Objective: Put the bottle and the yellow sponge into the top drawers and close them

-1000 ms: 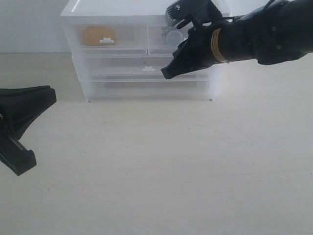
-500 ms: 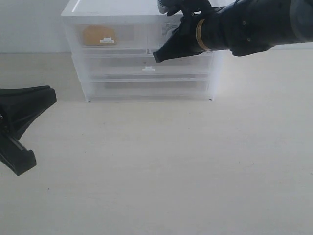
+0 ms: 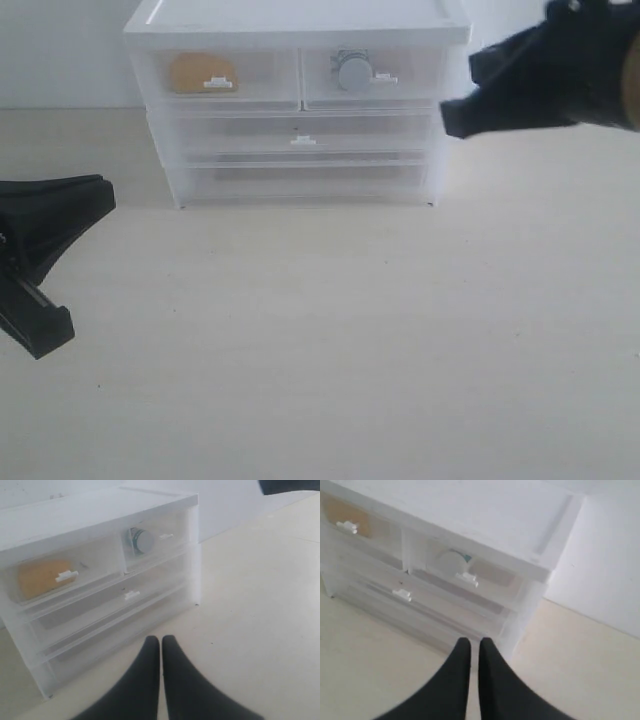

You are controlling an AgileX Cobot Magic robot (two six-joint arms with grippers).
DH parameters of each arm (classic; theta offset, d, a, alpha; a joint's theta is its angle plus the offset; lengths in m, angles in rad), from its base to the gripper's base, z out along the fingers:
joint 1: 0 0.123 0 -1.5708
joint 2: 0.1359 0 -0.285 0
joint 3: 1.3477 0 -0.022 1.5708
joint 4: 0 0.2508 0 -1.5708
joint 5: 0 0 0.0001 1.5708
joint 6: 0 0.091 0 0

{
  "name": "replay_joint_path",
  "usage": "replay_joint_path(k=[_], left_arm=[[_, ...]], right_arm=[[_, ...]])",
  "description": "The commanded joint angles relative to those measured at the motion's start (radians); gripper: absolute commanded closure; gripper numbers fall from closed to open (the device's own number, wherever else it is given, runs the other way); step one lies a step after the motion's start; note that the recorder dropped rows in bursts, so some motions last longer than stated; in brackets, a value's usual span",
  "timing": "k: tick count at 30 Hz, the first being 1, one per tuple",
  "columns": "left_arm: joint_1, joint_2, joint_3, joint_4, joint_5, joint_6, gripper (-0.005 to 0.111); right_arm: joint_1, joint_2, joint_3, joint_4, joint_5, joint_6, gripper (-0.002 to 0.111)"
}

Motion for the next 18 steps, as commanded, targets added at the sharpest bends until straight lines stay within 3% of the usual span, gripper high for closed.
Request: replay_joint_path(k=[1,8,10,14,15,18], left_arm=[[-0.003,0.006,0.004,-0.01,-0.013,-0.009,0.103],[-0.003,0.006,0.004,-0.01,-0.013,-0.009,0.103],[-0.003,0.006,0.004,-0.01,-0.013,-0.009,0.103],[-0.003,0.006,0.004,-0.01,-0.013,-0.009,0.103],[-0.003,0.006,0.004,-0.01,-0.013,-0.009,0.103],[-0.003,0.006,0.004,-0.01,-0.013,-0.009,0.103]], right_arm=[[-0.007,-0.239,0.197,0.037,0.019,0.069,0.102],[-0.007,-0.637,0.481,0.143,-0.004,0.038,0.102],[-0.007,-0.75,0.55,0.449,0.014,-0.205,0.102],[-0.007,-0.93,0.677,1.21,-0.013,-1.11,0.102],[-0.007,-0.969,0.708,1.318,-0.018,-1.224,0.102],[-0.007,-1.061,0.714,1.359,0.042,-1.25,0.102]])
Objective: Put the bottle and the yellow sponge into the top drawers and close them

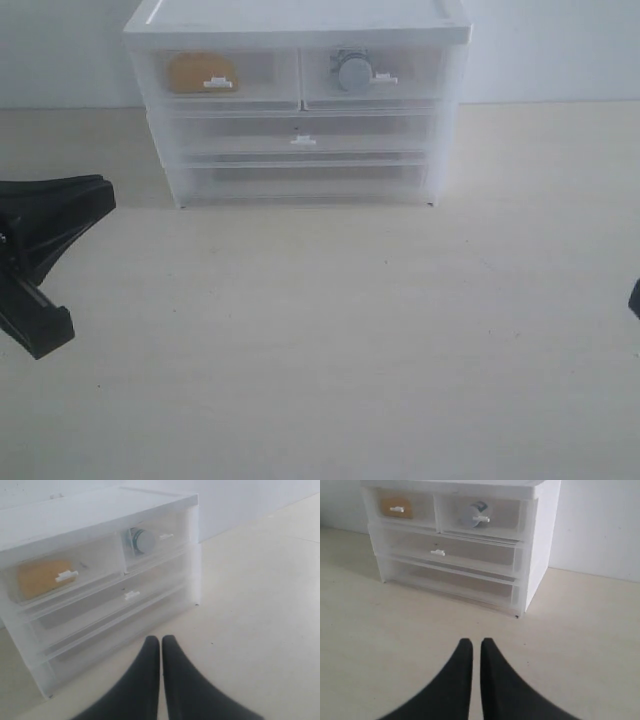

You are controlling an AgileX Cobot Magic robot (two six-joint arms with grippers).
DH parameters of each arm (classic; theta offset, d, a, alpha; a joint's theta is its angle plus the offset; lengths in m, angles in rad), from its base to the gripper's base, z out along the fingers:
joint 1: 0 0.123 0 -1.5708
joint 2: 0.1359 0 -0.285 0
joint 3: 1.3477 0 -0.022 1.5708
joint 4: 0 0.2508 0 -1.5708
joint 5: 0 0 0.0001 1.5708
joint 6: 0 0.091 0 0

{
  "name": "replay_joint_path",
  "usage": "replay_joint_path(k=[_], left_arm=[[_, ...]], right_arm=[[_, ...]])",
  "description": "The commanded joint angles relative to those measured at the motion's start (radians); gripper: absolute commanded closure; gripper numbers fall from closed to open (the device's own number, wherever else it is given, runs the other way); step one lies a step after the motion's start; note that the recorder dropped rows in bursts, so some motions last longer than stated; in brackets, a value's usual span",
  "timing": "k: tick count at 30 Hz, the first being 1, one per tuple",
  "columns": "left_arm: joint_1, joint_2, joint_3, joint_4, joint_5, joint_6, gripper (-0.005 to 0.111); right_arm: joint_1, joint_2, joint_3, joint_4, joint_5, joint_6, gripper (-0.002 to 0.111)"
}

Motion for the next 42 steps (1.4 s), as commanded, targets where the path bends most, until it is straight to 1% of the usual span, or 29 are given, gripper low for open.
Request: replay_joint_path(k=[1,6,17,19,22,24,26,29,35,37,38,41,42], left_arm=[[-0.003,0.006,0.004,-0.01,-0.013,-0.009,0.103],[-0.003,0.006,0.004,-0.01,-0.013,-0.009,0.103],[-0.003,0.006,0.004,-0.01,-0.013,-0.009,0.103],[-0.003,0.006,0.004,-0.01,-0.013,-0.009,0.103],[-0.003,0.006,0.004,-0.01,-0.013,-0.009,0.103],[-0.003,0.006,0.004,-0.01,-0.016,-0.009,0.103],[-0.003,0.006,0.004,-0.01,-0.016,-0.009,0.103],[-0.003,0.006,0.004,-0.01,-0.016,-0.009,0.103],[-0.003,0.006,0.004,-0.01,-0.016,-0.009,0.103],[-0.003,0.006,0.004,-0.01,-0.016,-0.009,0.103],[-0.003,0.006,0.004,-0.01,-0.016,-0.009,0.103],[-0.003,0.006,0.004,-0.01,-0.016,-0.009,0.103],[-0.003,0.006,0.004,-0.01,-0.016,-0.009,0.103]], right_arm=[[-0.002,-0.129,0.024,0.219,0.082,-0.235,0.102],[-0.002,-0.186,0.024,0.256,0.067,-0.239,0.102],[0.01,-0.195,0.024,0.252,0.069,-0.236,0.102],[-0.054,-0.209,0.024,0.252,0.071,-0.236,0.102],[-0.227,-0.209,0.024,0.261,0.067,-0.236,0.102],[-0.315,-0.209,0.024,0.261,0.067,-0.236,0.102],[-0.375,-0.209,0.024,0.265,0.064,-0.236,0.102],[-0.413,-0.209,0.024,0.265,0.079,-0.236,0.102],[-0.411,-0.209,0.024,0.265,0.091,-0.239,0.102],[-0.411,-0.209,0.024,0.328,0.091,-0.285,0.102],[-0.411,-0.209,0.024,0.4,0.095,-0.359,0.102],[-0.411,-0.209,0.024,0.662,0.097,-0.681,0.102],[-0.411,-0.209,0.024,0.687,0.097,-0.713,0.102]])
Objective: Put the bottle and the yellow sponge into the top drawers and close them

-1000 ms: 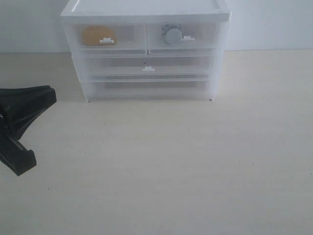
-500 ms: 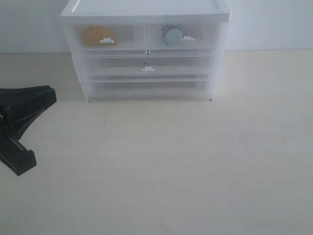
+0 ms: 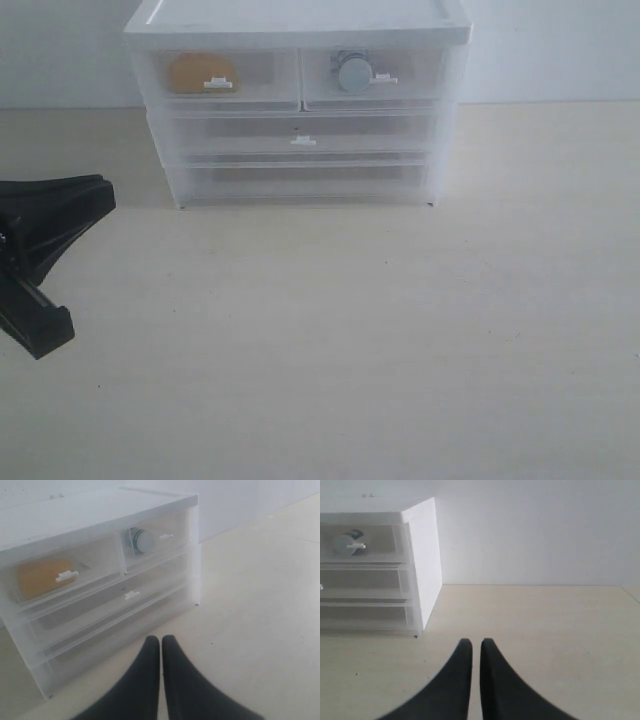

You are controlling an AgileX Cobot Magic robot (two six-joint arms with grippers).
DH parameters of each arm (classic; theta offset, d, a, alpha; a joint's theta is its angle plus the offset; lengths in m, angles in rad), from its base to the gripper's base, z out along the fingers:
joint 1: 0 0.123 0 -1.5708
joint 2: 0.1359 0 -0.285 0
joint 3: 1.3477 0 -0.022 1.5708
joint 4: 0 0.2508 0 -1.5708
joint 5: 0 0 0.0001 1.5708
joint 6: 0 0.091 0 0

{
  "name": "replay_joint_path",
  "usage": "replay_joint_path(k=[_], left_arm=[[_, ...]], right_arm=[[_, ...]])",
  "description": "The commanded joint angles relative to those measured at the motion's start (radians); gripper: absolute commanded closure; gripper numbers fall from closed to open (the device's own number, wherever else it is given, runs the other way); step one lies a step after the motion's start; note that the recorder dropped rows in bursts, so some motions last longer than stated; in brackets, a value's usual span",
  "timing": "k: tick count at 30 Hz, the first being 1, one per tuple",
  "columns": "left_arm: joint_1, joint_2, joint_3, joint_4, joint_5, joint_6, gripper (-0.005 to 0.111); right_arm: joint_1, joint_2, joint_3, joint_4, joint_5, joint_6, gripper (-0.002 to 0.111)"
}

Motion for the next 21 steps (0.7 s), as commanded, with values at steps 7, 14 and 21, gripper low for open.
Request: replay_joint_path(k=[7,14,21], left_arm=[[-0.003,0.006,0.004,-0.01,-0.016,-0.009,0.103],[-0.003,0.006,0.004,-0.01,-0.016,-0.009,0.103],[-0.003,0.006,0.004,-0.01,-0.016,-0.009,0.103]], right_arm=[[-0.007,-0.005,-0.001,0.231,0.015,-0.258,0.102],[-0.007,-0.005,-0.001,0.231,-0.009,-0.257,0.102],[-0.007,-0.005,-0.001,0.231,-0.009,-0.257,0.102]])
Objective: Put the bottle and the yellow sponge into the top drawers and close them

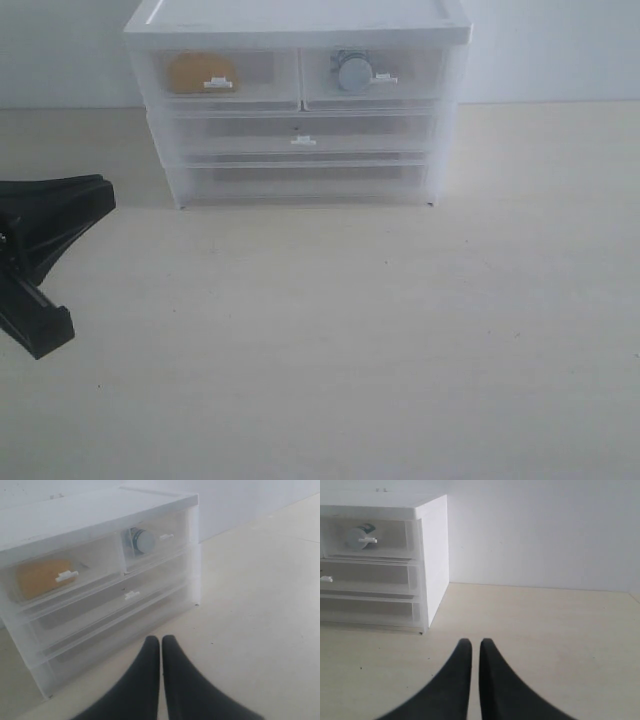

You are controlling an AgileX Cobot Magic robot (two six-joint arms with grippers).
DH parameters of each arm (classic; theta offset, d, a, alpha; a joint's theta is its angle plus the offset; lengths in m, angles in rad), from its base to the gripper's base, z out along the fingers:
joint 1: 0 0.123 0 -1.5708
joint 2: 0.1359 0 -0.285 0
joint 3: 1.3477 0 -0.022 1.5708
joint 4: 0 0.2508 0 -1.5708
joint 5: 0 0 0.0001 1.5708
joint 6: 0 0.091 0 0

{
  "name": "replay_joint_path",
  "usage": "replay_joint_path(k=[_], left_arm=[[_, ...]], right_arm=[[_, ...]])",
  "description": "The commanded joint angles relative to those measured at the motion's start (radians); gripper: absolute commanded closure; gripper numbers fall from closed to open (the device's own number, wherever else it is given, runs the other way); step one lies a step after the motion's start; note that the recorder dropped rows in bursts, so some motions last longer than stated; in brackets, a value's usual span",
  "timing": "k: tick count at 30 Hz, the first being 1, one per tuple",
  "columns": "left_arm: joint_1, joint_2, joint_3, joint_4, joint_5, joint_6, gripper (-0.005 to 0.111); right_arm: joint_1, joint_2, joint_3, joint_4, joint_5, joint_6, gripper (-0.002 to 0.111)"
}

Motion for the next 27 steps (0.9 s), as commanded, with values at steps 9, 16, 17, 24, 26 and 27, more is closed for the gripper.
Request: replay_joint_path(k=[9,16,17,24,26,27], left_arm=[[0.072,-0.238,0.031,-0.057,0.152,0.04,0.103],[0.479,-0.826,0.096,-0.259,0.463,0.186,0.103],[0.493,-0.861,0.096,-0.259,0.501,0.186,0.103],[0.503,-0.879,0.197,-0.284,0.569,0.212,0.103],[0.504,-0.879,0.238,-0.432,0.467,0.376,0.103],[0.504,-0.879,0.238,-0.549,0.456,0.481,0.103]], right_arm=[[-0.005,-0.005,-0.001,0.005,-0.015,-0.003,0.102],[-0.005,-0.005,-0.001,0.005,-0.02,-0.001,0.102],[-0.005,-0.005,-0.001,0.005,-0.024,-0.001,0.102],[-0.005,-0.005,-0.001,0.005,-0.026,-0.003,0.102],[-0.005,-0.005,-0.001,0.005,-0.026,-0.003,0.102],[-0.005,-0.005,-0.001,0.005,-0.026,-0.003,0.102]])
